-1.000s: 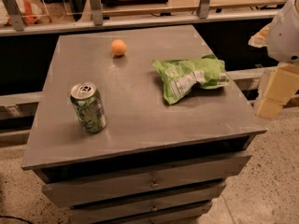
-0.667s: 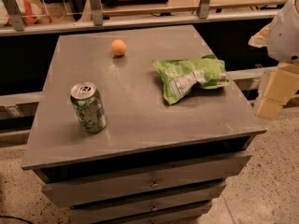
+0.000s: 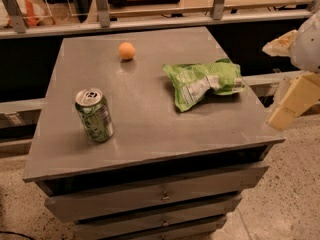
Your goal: Move green can near orange
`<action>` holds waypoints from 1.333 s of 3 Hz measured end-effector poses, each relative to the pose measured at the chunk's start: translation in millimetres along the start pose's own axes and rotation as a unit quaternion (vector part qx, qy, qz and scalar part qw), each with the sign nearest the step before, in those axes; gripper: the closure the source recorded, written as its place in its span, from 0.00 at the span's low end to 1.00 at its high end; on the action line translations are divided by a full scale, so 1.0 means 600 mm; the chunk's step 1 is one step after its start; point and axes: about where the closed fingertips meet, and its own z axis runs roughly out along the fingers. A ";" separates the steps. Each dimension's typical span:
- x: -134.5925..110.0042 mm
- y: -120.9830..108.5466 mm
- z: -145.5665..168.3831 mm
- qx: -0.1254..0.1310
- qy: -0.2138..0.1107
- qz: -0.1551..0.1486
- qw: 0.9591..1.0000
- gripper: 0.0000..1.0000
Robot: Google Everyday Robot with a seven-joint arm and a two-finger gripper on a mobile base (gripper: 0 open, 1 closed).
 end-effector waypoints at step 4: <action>-0.182 0.079 0.035 -0.034 -0.258 -0.027 0.965 0.00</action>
Offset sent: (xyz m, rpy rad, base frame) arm -0.0174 0.1319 0.0309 0.6408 -0.1862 0.2498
